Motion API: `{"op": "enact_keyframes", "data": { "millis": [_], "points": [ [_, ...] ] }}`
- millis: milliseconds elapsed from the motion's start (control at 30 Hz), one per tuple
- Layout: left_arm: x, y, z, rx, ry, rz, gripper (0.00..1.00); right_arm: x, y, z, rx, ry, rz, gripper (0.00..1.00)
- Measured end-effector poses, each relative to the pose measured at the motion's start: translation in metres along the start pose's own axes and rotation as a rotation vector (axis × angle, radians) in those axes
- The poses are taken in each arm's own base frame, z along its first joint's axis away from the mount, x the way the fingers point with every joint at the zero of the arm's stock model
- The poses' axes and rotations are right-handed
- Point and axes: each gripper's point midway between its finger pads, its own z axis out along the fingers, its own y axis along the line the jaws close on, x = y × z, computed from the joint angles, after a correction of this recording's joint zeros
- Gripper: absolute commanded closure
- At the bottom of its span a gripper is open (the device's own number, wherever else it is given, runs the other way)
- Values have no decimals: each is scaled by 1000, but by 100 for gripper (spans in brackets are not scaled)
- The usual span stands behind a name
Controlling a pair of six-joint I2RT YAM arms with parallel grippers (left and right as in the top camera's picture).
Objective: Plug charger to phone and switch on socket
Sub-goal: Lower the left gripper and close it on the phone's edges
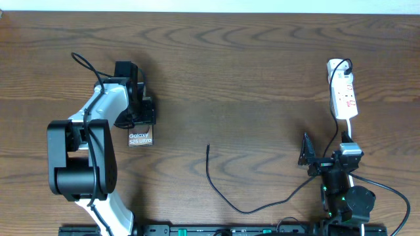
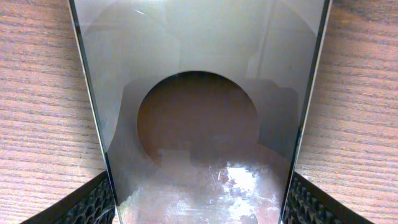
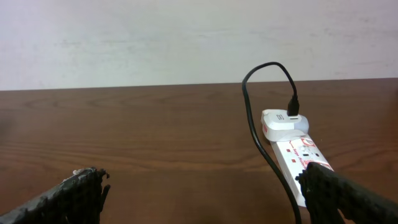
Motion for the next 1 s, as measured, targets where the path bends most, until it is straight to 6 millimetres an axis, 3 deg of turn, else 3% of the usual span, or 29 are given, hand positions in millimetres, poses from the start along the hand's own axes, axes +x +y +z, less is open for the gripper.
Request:
{"op": "enact_keyframes", "data": {
  "millis": [533,800,1000],
  "points": [
    [7,-6,-6,33,92,-4,93,0,0,0,0,0,0,1],
    [-6,-12,-19,56,73,-2,93,0,0,0,0,0,0,1],
    [-3,-12,-19,56,85,-3,93,0,0,0,0,0,0,1]
  ]
}}
